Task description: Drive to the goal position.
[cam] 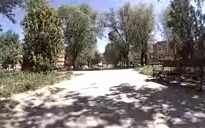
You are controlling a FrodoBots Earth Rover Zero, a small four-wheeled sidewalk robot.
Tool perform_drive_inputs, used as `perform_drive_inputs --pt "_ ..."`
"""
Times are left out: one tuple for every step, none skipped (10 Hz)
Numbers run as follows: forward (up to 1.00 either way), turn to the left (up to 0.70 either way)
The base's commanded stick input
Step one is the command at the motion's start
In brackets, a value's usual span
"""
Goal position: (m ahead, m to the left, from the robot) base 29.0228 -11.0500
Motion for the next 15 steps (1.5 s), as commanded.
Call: perform_drive_inputs --pt "0.70 0.01" --pt "0.70 0.01" --pt "0.70 0.01" --pt "0.70 0.01" --pt "0.70 0.01" --pt "0.70 0.01" --pt "0.70 0.01" --pt "0.70 0.01" --pt "0.70 0.01" --pt "0.70 0.01" --pt "0.70 0.01" --pt "0.70 0.01" --pt "0.70 0.01" --pt "0.70 0.01" --pt "0.70 0.01"
